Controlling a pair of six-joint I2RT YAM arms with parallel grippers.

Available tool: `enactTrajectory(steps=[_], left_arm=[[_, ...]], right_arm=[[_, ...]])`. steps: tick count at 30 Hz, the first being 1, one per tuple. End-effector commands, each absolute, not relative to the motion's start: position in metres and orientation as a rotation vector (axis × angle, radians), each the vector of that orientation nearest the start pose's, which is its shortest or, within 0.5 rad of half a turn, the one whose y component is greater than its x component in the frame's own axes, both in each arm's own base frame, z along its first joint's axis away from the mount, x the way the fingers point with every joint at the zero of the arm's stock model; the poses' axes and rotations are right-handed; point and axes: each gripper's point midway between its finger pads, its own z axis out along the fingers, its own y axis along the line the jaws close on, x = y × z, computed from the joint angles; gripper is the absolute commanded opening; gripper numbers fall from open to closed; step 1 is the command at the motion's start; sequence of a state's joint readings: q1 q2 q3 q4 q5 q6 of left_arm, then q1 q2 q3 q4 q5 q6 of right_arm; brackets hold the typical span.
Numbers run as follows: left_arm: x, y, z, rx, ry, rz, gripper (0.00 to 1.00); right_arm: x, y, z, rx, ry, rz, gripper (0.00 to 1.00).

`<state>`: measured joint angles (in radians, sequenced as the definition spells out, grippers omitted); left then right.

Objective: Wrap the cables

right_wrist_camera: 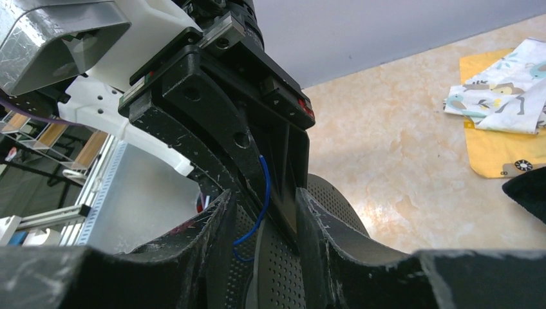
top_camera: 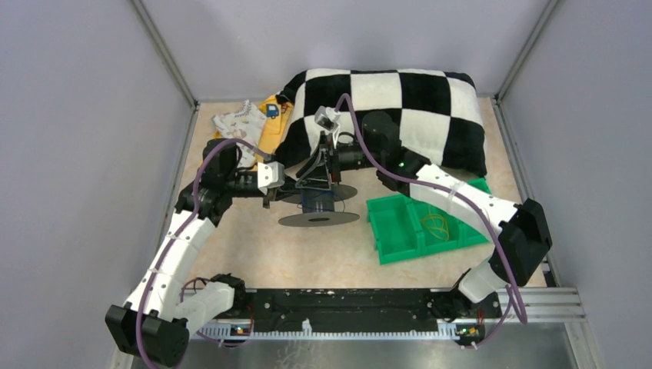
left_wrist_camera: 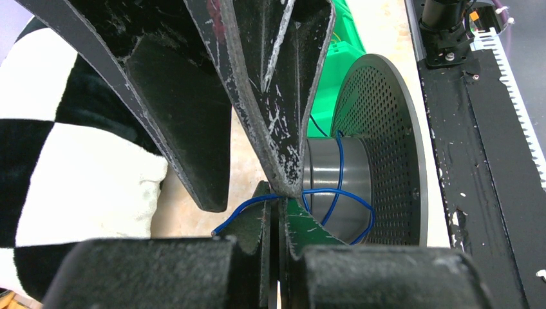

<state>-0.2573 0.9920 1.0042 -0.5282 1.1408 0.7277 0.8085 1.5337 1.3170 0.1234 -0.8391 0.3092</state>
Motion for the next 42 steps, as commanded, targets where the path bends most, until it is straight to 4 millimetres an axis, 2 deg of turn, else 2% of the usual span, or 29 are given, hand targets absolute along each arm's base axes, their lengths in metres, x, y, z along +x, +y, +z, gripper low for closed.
enactTrajectory(steps=[1,6,12,18,23,31,42], left_arm=[[0.201,-0.213,0.316,1.434,1.055,-0.819,0.0],[0.2,-0.213,0.316,1.435,1.054,-0.823,0.0],[0.199,-0.213,0.317,1.436,1.049,-0.824,0.0],[0.2,-0.213,0.317,1.435,1.051,-0.816,0.0],[0.205,-0.211,0.315,1.423,1.075,-0.782,0.0],[0.205,-0.209,0.32,1.389,1.087,-0.762,0.0],[0.215,-0.211,0.322,1.337,1.164,-0.805,0.0]], right_arm=[[0.196,0.424,0.353,-1.146,1.393,1.526,0.37],[0.196,0.426,0.352,-1.149,1.393,1.533,0.27],[0.198,0.427,0.351,-1.136,1.402,1.528,0.0],[0.203,0.425,0.351,-1.1,1.419,1.493,0.0],[0.221,0.414,0.349,-0.969,1.47,1.377,0.0],[0.233,0.372,0.341,-0.763,1.524,1.224,0.0],[0.237,0.305,0.344,-0.467,1.507,1.038,0.0]])
